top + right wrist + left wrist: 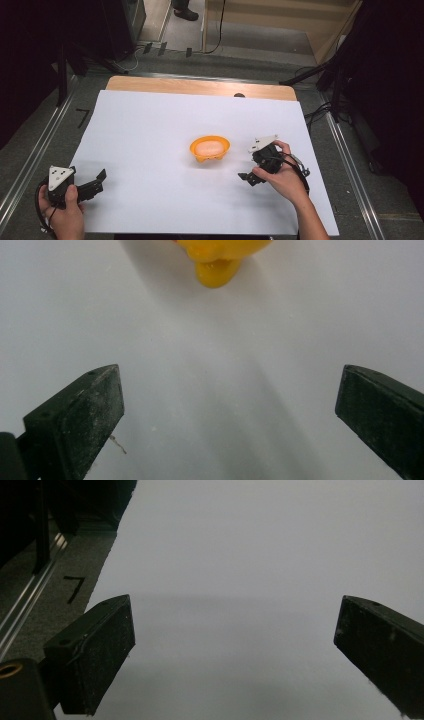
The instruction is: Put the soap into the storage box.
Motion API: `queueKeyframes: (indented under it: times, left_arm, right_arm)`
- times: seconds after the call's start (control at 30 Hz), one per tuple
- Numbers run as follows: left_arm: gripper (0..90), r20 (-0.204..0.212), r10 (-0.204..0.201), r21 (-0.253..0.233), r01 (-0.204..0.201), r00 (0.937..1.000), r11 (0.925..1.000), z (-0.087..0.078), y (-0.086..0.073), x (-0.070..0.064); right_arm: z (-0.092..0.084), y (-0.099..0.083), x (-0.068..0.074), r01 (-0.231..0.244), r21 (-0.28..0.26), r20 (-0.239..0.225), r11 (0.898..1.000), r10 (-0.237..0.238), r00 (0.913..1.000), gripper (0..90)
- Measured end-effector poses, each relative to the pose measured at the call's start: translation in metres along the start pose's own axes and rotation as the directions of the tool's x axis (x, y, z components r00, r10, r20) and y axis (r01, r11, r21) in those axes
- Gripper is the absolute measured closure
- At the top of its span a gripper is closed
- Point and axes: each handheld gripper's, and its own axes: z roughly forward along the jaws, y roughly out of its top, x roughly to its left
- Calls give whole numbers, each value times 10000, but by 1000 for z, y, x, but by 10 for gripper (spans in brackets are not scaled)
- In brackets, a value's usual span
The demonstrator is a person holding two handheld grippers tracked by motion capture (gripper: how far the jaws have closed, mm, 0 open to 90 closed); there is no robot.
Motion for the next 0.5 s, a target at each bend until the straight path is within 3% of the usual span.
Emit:
queueKeyframes:
  times: [0.07,0.27,0.3,0.5]
  left_arm:
    - [34,-4,27,20,-27,10000,10000,0,0,0]
    - [34,-20,54,31,-54,10000,10000,0,0,0]
    - [34,-22,57,28,-57,10000,10000,0,0,0]
    - [34,-25,97,30,-97,9999,9999,0,0,0]
  right_arm:
    - [-2,-8,-1,-57,-250,259,9997,63,9996,0]
    - [-13,-32,-5,-713,-1095,283,9914,748,9968,0]
    - [-16,-36,-5,-758,-1193,537,9900,827,9951,0]
    - [-27,-59,-8,-1146,-1899,897,9751,1335,9870,0]
